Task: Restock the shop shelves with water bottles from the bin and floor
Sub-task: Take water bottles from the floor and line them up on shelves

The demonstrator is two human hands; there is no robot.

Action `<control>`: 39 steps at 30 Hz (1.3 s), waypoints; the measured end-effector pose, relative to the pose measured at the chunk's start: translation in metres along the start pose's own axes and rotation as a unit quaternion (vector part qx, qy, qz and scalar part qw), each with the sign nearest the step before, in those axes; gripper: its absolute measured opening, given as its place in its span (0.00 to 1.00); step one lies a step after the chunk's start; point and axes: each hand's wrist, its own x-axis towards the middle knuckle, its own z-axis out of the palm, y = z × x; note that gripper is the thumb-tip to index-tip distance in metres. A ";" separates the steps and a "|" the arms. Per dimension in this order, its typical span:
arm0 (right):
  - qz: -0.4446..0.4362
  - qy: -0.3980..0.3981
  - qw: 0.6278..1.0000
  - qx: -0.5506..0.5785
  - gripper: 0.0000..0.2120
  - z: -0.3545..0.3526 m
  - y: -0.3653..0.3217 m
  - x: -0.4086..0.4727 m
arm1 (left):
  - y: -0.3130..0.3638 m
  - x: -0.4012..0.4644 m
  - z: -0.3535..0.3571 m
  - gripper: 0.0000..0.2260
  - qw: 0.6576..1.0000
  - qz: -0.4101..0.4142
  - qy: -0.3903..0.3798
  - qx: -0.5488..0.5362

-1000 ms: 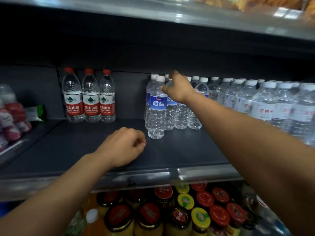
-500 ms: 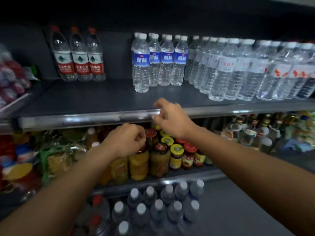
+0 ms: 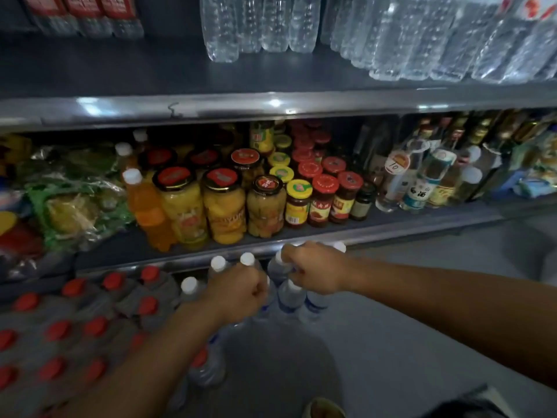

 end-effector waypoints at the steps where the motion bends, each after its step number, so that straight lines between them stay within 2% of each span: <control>1: -0.002 -0.017 1.000 0.001 0.08 0.011 0.006 0.000 | 0.000 0.005 0.013 0.06 1.000 0.002 -0.012 -0.007; 5: -0.017 -0.054 0.998 0.032 0.12 0.058 0.019 -0.004 | -0.004 0.013 0.064 0.07 0.997 0.010 -0.072 -0.003; 10: -0.001 -0.095 0.992 0.080 0.14 0.109 0.026 -0.015 | -0.009 0.012 0.108 0.05 0.988 -0.017 -0.151 0.006; 14: 0.013 -0.090 0.992 0.089 0.16 0.124 0.032 -0.017 | -0.009 0.017 0.121 0.07 0.981 -0.038 -0.192 -0.009; 17: 0.017 -0.046 0.994 0.093 0.15 0.122 0.036 -0.016 | -0.010 0.022 0.126 0.08 0.979 -0.047 -0.195 -0.016; 21: 0.031 0.099 0.988 0.113 0.16 0.106 0.038 -0.006 | -0.015 0.025 0.126 0.08 0.980 -0.043 -0.192 -0.012; 23: 0.057 0.142 0.982 0.111 0.19 0.101 0.040 0.002 | -0.018 0.025 0.126 0.07 0.981 -0.039 -0.191 -0.014; 28: 0.087 0.113 0.987 0.076 0.27 0.101 0.042 0.025 | -0.023 0.024 0.124 0.07 0.981 -0.050 -0.185 -0.011; 35: 0.063 0.092 0.993 -0.028 0.20 0.103 0.042 0.038 | -0.026 0.026 0.118 0.04 0.984 -0.051 -0.171 -0.026; 39: 0.048 0.064 0.997 -0.013 0.17 0.096 0.043 0.037 | -0.024 0.023 0.109 0.04 0.987 -0.032 -0.156 -0.032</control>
